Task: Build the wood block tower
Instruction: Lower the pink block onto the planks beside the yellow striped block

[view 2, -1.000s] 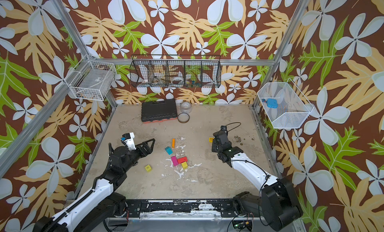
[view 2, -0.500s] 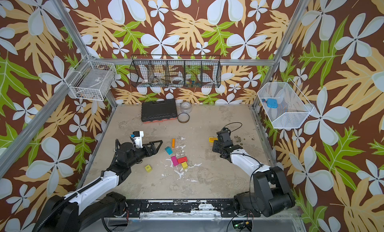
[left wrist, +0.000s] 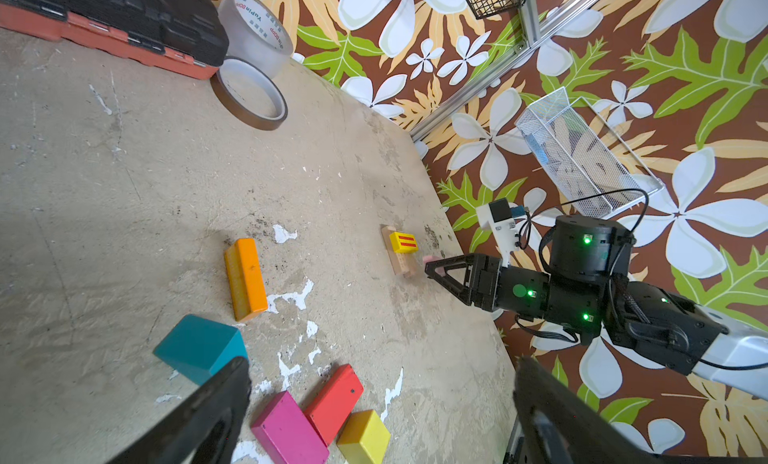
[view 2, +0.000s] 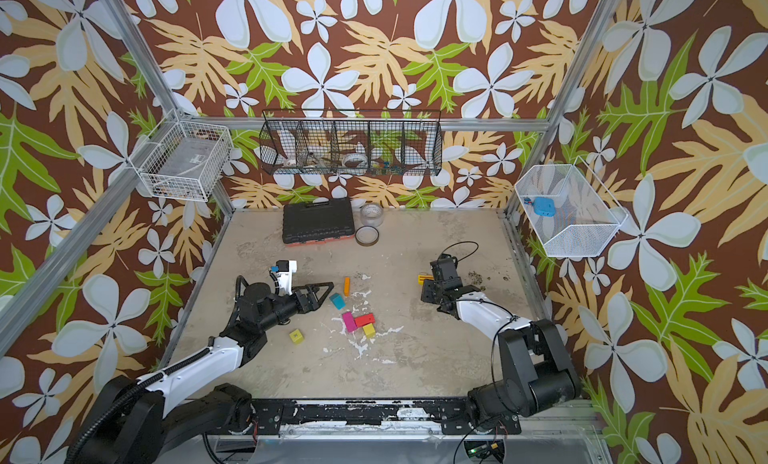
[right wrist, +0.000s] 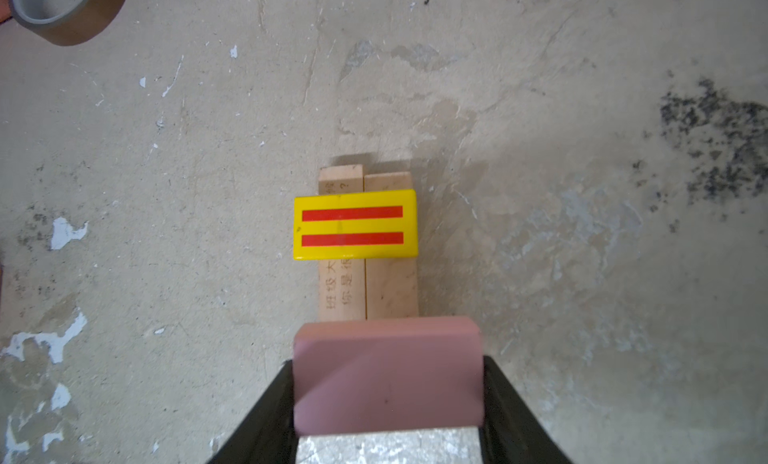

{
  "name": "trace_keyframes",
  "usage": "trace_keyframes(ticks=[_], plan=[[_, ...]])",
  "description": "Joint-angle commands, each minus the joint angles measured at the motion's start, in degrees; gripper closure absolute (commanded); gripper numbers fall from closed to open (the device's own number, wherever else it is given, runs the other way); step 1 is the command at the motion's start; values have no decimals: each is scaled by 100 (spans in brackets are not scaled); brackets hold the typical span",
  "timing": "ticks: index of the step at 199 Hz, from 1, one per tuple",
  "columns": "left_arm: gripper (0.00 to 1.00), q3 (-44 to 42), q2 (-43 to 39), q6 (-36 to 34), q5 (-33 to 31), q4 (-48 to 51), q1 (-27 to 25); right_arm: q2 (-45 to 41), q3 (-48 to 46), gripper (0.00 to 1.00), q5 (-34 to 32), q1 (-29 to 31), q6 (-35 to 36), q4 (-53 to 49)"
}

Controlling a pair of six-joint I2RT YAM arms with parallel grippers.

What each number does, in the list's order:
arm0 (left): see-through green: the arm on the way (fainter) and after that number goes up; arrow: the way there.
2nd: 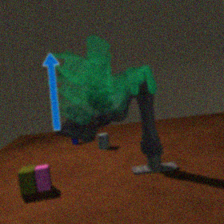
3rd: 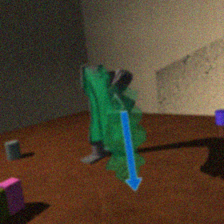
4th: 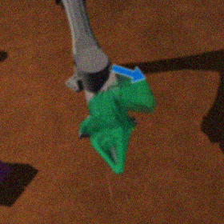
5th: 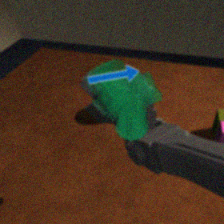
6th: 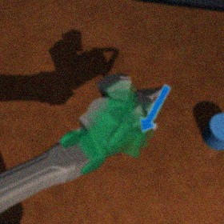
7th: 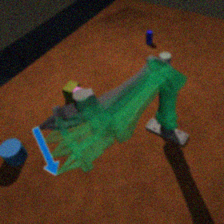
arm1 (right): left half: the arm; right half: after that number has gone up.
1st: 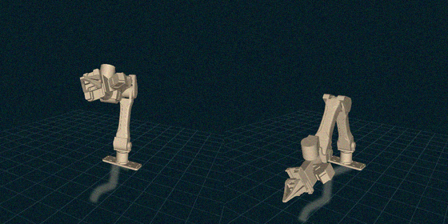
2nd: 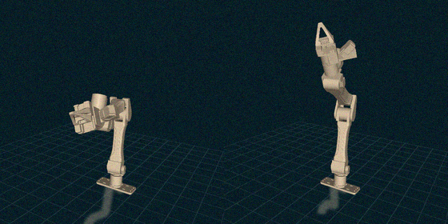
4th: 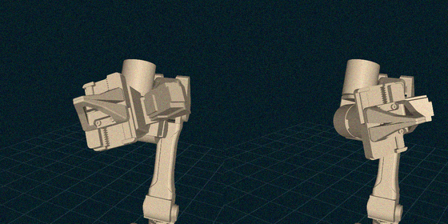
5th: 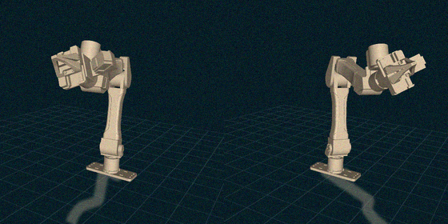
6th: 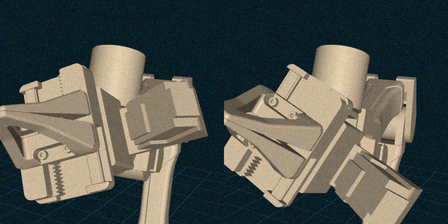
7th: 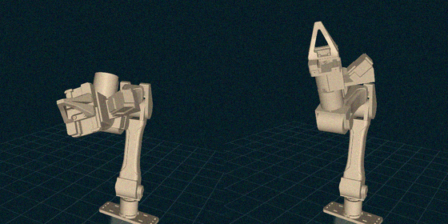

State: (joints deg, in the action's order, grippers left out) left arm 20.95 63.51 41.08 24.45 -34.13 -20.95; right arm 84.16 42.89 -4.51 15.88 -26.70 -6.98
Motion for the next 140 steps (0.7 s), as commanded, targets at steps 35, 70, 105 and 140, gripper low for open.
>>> trace_keyframes(ticks=[35,70,105,140], plan=[[0,76,103,40,88,-201,-25,657,406,74,-137,37,209,132],[0,58,48,45,62,-191,-31,888,617,73,-235,184,248,22],[0,58,13,36,44,-181,-41,875,637,72,-265,192,262,-9],[0,58,-20,32,36,-157,-41,920,665,69,-199,196,262,-29]])
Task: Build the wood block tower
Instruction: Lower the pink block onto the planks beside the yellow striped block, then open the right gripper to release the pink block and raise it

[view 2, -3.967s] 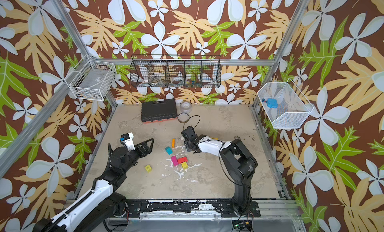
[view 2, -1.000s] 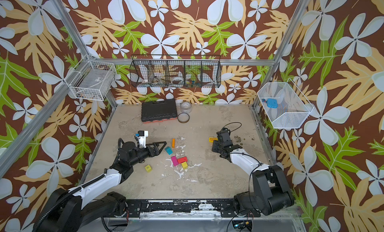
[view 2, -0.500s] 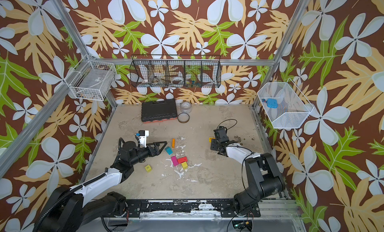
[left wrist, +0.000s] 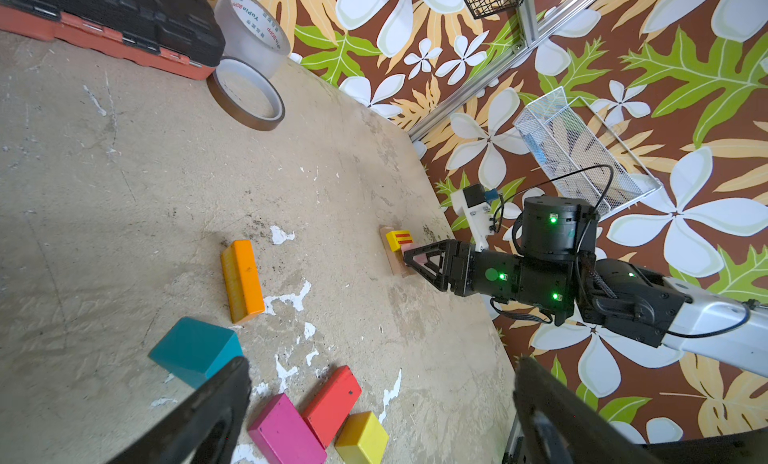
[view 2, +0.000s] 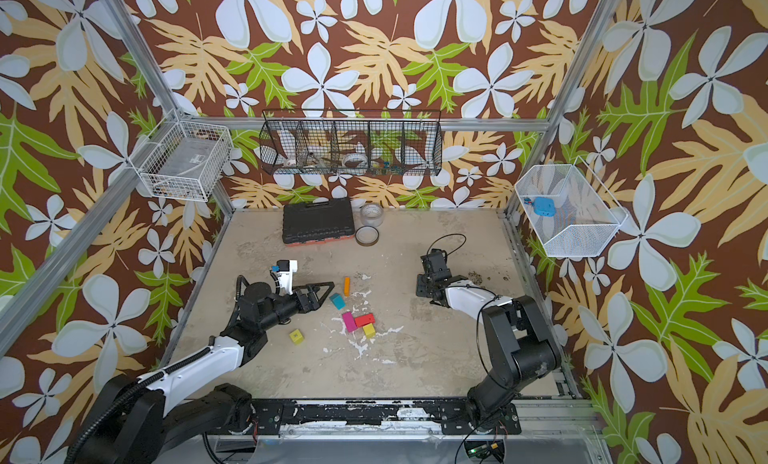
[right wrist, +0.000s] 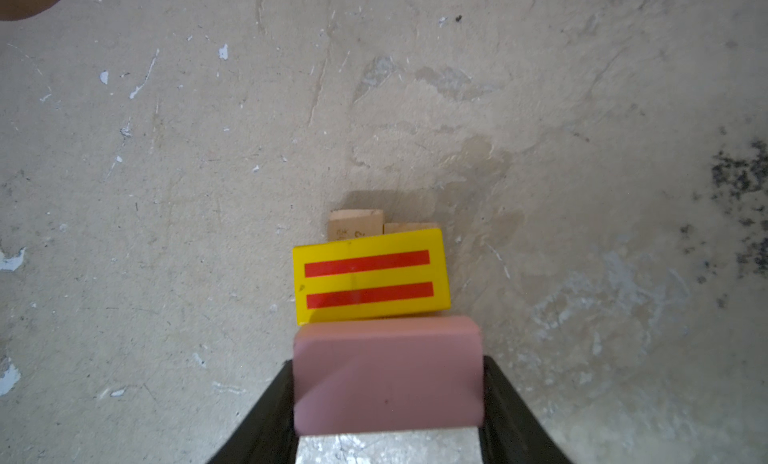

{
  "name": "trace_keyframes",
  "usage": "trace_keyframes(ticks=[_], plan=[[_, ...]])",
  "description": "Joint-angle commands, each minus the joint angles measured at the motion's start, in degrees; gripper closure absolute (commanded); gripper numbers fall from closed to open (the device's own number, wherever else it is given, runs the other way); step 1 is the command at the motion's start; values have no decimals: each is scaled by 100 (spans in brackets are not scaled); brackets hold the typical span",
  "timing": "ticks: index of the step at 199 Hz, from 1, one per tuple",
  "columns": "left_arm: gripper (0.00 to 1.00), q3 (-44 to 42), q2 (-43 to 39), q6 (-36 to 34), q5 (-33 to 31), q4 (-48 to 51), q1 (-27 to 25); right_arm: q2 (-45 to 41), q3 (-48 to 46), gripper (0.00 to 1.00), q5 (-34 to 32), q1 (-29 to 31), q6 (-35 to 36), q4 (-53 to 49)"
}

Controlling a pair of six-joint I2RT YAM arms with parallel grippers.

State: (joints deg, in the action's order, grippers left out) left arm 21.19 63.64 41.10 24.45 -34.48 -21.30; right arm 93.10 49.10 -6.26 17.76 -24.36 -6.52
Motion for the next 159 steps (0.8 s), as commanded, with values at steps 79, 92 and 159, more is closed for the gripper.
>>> trace_keyframes(ticks=[79,92,159], plan=[[0,38,-44,37,46,-109,-15,277,213,62,55,30,72,-181],[0,43,-44,38,44,-108,-15,321,255,61,38,43,88,-217],[0,43,-71,38,43,-95,-23,455,363,46,-50,50,98,-338]])
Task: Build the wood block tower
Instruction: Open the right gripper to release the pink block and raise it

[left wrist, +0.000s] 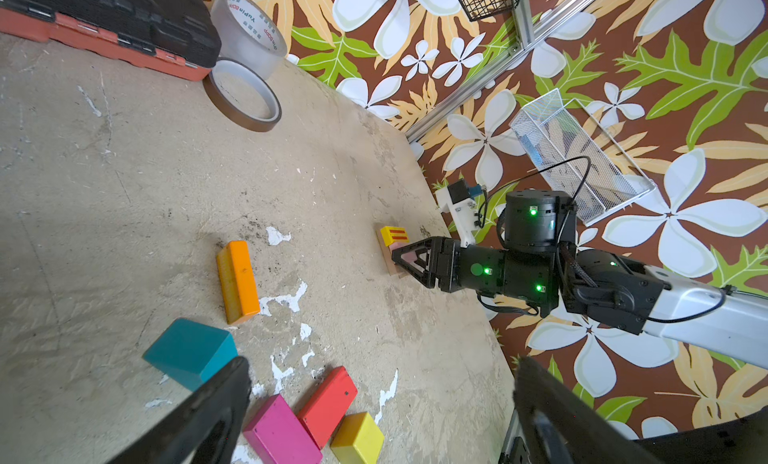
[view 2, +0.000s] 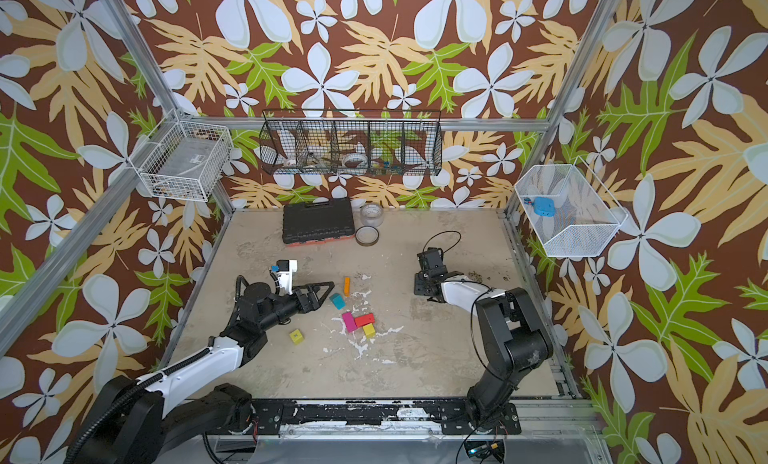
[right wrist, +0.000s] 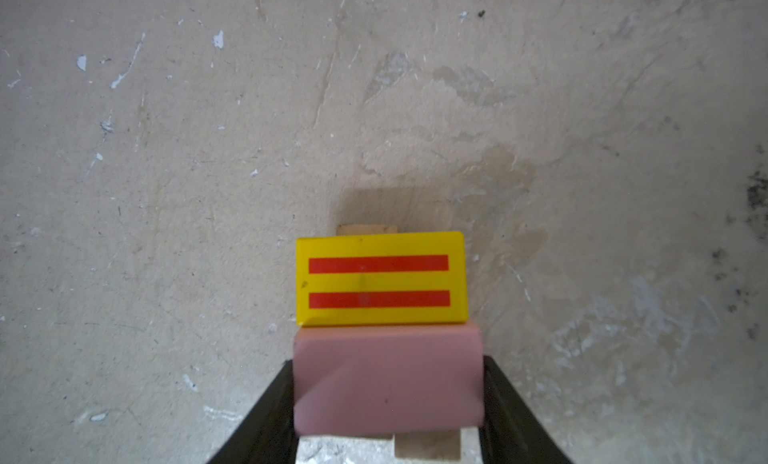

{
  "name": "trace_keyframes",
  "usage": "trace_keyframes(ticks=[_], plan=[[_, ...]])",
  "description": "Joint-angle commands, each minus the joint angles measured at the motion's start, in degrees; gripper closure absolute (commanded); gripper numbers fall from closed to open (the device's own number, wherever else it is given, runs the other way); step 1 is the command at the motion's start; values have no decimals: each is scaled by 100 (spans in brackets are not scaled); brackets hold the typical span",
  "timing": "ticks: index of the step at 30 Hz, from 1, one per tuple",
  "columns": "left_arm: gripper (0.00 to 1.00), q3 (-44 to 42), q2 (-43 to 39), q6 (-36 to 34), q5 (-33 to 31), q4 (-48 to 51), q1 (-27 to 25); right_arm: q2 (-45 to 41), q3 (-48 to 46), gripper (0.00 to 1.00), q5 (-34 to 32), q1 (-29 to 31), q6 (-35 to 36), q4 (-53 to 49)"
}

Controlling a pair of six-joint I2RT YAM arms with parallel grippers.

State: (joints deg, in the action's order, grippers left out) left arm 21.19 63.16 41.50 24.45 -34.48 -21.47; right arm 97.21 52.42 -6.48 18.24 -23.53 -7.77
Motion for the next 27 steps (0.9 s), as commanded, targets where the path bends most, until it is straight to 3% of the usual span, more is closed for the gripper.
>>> trace_keyframes(ticks=[1,6,21,27], plan=[[0,43,-23,3,43,-94,-1,44,40,45,-29,3,15,-215],[0,43,-23,-1,52,-96,-6,86,66,34,-64,2,15,-264],[0,43,-18,-1,43,-95,-6,98,113,25,-94,2,7,-322],[0,38,-5,-8,43,-94,-10,-15,102,16,-78,4,-53,-322]])
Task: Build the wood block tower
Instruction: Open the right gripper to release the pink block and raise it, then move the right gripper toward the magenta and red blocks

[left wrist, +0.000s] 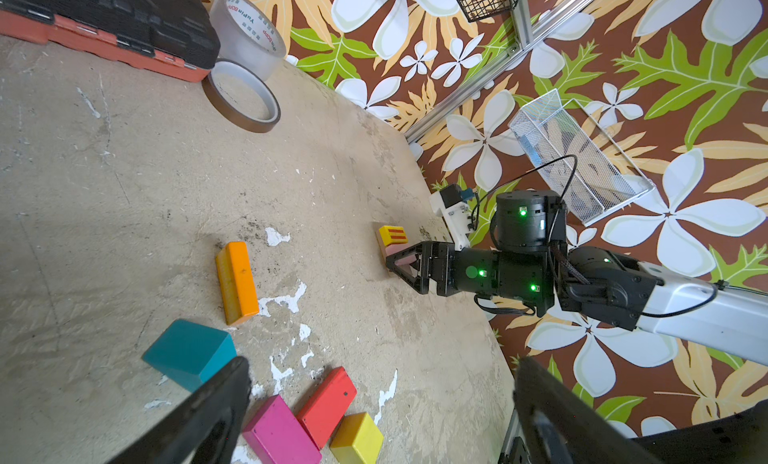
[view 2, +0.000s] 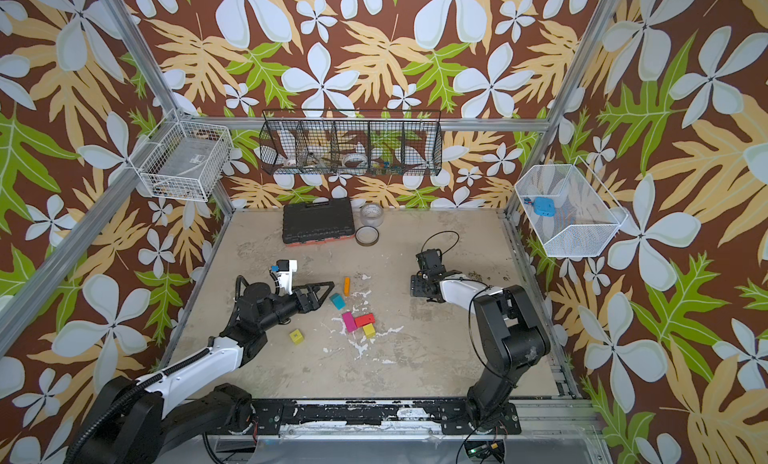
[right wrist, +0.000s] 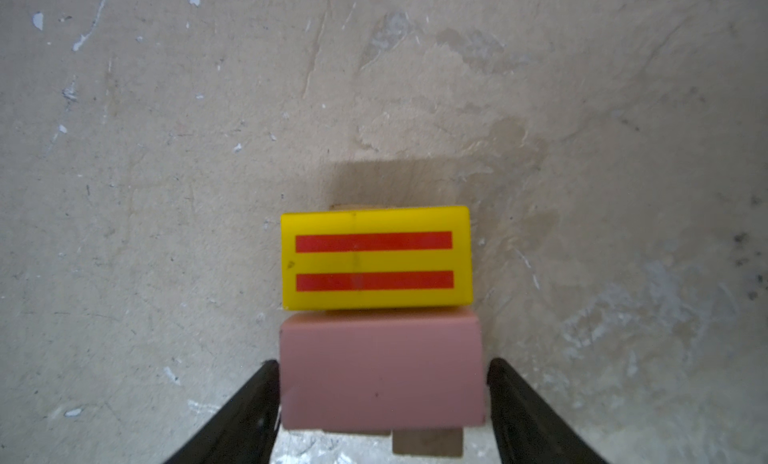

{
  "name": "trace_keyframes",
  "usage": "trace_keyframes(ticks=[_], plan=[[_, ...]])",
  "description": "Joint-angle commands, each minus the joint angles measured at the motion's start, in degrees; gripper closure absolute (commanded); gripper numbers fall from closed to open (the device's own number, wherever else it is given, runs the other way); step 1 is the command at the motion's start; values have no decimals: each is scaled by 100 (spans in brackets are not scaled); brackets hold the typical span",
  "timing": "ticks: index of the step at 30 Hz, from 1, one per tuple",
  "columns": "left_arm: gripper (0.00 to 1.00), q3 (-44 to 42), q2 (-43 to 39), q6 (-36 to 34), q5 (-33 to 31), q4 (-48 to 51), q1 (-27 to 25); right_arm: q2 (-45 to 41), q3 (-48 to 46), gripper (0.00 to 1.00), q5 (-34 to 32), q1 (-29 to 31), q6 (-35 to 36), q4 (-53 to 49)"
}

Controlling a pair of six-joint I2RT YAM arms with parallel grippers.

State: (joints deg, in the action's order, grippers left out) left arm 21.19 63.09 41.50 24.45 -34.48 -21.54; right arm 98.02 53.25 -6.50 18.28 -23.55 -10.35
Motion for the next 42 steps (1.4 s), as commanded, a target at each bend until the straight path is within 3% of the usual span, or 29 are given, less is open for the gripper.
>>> trace_keyframes(ticks=[1,3,4,5,13,26,32,42], plan=[[0,34,2,-10,43,-102,-6,-134,25,14,-100,0,-69,-72],[0,50,-6,-30,35,-67,-15,-236,59,10,-19,0,-97,-103],[0,43,-60,-72,-27,-15,-13,-522,363,2,-120,-1,-270,-253],[0,43,-51,-80,-32,-7,-10,-420,626,0,-435,-5,-313,-238],[0,52,-25,-54,-6,-39,-8,304,1152,0,-395,-49,-106,-125],[0,26,-11,-62,-104,-11,-10,-276,859,3,-340,58,-56,3],[0,-5,-311,-152,-951,598,-8,-779,726,7,-525,751,162,234],[0,-327,-1600,0,-2822,1560,0,-517,696,18,-248,1828,447,472]])
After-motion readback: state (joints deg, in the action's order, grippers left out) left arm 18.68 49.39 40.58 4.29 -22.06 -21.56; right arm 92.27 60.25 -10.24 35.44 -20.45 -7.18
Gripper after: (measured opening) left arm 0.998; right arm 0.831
